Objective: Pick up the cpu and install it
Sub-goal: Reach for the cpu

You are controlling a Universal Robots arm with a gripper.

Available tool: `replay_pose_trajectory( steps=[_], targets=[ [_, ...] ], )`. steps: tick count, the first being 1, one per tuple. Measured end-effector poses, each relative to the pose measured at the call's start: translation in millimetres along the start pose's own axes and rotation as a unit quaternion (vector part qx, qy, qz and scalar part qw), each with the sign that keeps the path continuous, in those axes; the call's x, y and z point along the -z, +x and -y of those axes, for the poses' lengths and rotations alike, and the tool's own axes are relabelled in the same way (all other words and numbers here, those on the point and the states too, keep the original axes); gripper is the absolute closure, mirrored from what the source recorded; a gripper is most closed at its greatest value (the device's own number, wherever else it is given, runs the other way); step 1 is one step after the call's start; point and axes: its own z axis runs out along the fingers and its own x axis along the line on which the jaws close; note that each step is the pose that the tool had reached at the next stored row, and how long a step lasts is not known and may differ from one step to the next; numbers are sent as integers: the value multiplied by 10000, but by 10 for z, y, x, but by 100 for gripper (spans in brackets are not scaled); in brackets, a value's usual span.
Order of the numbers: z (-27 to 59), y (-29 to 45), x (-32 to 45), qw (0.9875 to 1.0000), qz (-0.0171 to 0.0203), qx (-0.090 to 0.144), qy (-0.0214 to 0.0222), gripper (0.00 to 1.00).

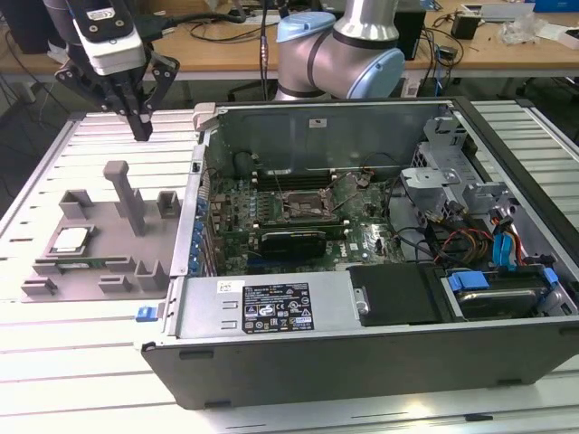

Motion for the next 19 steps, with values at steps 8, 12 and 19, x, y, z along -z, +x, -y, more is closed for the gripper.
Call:
replay_pose_trajectory(
  steps=[8, 12, 19],
  targets=[
    [-26, 161, -2, 10000, 0, 1, 0, 89],
    [-46, 260, -9, 10000, 2, 0, 0, 89],
    [-87, 485, -51, 10000, 5, 1, 0, 89]
  ],
)
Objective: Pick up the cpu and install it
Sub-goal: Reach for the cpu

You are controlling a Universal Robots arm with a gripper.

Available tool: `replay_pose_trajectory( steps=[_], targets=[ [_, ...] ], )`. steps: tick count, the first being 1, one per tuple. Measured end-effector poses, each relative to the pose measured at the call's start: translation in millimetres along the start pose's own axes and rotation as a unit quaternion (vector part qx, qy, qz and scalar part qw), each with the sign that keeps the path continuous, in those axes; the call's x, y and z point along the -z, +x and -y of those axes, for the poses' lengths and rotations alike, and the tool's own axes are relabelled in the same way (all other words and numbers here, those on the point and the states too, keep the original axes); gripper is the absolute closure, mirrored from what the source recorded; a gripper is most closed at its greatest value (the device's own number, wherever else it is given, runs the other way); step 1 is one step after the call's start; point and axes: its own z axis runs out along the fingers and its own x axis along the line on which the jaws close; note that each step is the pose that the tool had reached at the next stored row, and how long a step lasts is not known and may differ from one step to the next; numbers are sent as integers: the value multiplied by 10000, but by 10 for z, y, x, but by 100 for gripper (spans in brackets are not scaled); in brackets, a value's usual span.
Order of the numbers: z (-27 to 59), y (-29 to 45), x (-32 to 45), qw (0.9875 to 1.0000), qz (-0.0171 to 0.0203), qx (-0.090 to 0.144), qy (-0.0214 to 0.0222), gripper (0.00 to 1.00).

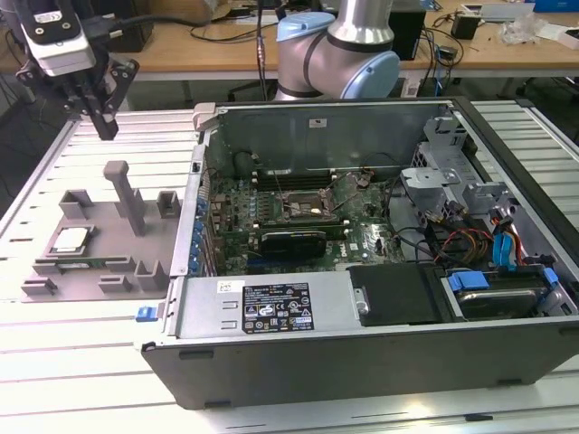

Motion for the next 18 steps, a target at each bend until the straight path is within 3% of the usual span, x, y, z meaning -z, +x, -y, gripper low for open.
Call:
replay_pose_trajectory(
  steps=[8, 10, 18],
  targets=[
    [-29, 190, -48, 10000, 0, 0, 0, 89],
    [-43, 267, -66, 10000, 0, 0, 0, 89],
    [-64, 422, -130, 10000, 0, 0, 3, 89]
  ],
)
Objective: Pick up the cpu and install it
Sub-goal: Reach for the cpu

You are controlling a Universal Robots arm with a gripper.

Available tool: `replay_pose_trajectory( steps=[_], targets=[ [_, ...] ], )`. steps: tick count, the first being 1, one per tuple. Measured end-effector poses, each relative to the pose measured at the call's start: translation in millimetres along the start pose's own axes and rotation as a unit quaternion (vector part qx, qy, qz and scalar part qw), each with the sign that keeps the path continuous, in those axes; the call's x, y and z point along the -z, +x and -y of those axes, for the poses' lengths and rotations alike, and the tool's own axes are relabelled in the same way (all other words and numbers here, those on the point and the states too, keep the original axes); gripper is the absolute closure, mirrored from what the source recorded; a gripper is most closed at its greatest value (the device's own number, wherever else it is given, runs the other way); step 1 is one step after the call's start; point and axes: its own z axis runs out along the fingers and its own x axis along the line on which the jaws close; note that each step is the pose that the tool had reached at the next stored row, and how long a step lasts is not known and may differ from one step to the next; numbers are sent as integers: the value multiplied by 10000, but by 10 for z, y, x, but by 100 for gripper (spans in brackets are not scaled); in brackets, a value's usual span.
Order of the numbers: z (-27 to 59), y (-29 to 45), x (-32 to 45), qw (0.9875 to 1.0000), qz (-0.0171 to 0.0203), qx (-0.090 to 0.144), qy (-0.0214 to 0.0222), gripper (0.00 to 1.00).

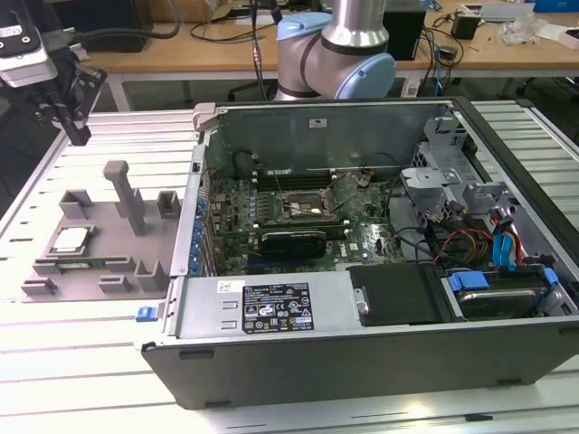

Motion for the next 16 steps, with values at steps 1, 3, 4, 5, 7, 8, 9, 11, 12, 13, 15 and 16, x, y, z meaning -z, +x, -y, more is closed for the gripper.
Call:
replay_pose_trajectory(
  steps=[1, 3, 4, 5, 7, 8, 9, 11, 12, 13, 15, 16],
  targets=[
    [-1, 36, -25, 10000, 0, 0, 2, 89],
    [-2, 82, -53, 10000, 1, 0, 5, 89],
    [-2, 100, -62, 10000, 1, 0, 6, 89],
    [-4, 127, -78, 10000, 1, -1, 8, 89],
    [-7, 182, -106, 10000, 1, 0, 12, 89],
    [-8, 199, -114, 10000, 1, 0, 14, 89],
    [-9, 225, -129, 10000, 1, 0, 15, 89],
    [-8, 259, -156, 10000, 2, 0, 18, 89],
    [-8, 282, -180, 10000, 2, 0, 19, 89],
    [-7, 304, -207, 10000, 2, 0, 21, 89],
    [-2, 357, -271, 10000, 2, 0, 22, 89],
    [1, 382, -299, 10000, 2, 0, 22, 89]
  ],
)
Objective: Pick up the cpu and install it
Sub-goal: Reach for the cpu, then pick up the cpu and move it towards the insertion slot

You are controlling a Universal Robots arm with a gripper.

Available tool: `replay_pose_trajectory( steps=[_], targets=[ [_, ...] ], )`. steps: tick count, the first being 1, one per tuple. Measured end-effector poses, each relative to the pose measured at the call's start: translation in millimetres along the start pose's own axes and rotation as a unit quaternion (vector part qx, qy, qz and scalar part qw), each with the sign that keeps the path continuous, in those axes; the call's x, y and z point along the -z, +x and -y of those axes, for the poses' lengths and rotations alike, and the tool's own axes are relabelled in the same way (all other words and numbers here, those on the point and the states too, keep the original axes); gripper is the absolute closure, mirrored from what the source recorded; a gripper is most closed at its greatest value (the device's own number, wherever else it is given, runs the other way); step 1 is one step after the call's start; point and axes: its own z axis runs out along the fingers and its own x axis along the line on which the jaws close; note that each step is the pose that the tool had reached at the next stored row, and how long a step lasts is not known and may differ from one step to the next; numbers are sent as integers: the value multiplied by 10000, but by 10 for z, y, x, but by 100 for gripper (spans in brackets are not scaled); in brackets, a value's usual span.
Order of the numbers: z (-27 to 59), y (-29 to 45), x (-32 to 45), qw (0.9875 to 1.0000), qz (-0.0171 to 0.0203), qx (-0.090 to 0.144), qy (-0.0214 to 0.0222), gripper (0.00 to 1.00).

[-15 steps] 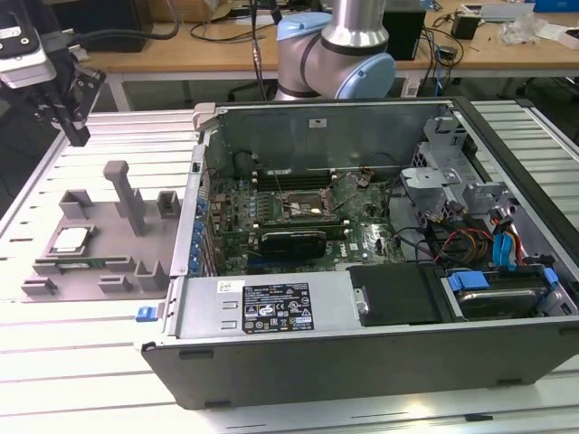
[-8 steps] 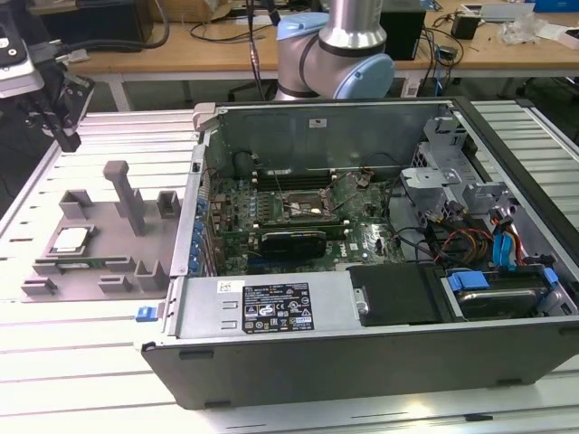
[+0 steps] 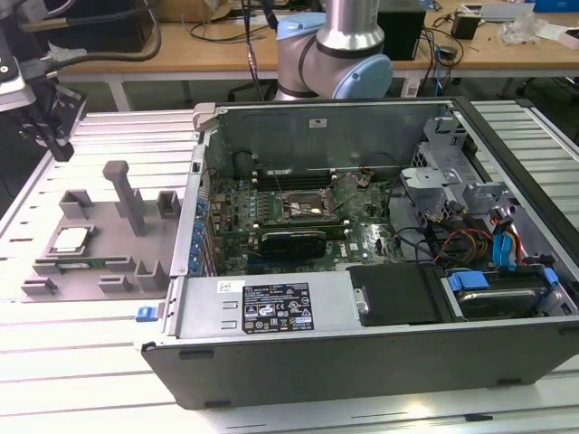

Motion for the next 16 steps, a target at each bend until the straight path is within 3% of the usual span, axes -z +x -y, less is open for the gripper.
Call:
replay_pose_trajectory(
  steps=[9, 16],
  targets=[
    [50, 62, -178, 10000, 0, 0, 0, 89],
    [92, 68, -210, 10000, 0, 0, 0, 89]
  ],
)
